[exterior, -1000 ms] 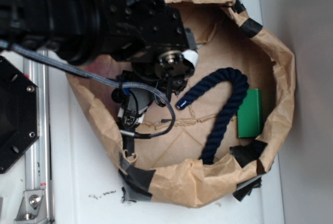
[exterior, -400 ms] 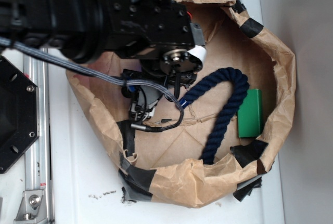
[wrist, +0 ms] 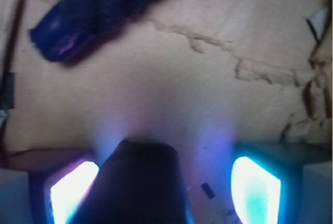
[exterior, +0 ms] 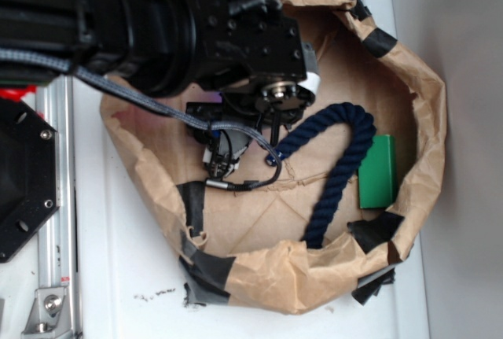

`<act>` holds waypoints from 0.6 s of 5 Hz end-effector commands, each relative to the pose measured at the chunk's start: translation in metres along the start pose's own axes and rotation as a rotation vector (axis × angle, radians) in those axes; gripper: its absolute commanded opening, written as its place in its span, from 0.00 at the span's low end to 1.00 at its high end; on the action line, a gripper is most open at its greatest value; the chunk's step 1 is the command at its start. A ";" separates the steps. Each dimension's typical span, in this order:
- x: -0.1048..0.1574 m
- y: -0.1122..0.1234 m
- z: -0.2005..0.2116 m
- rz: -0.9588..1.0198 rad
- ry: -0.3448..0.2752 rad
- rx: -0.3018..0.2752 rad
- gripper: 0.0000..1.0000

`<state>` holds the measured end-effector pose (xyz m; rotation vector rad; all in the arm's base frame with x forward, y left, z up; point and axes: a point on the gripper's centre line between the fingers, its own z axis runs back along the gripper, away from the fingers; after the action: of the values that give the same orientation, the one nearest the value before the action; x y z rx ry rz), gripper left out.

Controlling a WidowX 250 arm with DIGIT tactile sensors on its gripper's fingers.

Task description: Grab the black box.

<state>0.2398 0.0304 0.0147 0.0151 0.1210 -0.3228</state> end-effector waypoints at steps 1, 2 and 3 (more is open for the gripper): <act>-0.007 -0.019 0.013 -0.056 -0.043 0.025 0.00; -0.007 -0.018 0.029 -0.057 -0.059 0.026 0.00; -0.005 -0.008 0.062 -0.033 -0.092 0.042 0.00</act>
<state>0.2327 0.0289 0.0643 0.0173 0.0862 -0.3616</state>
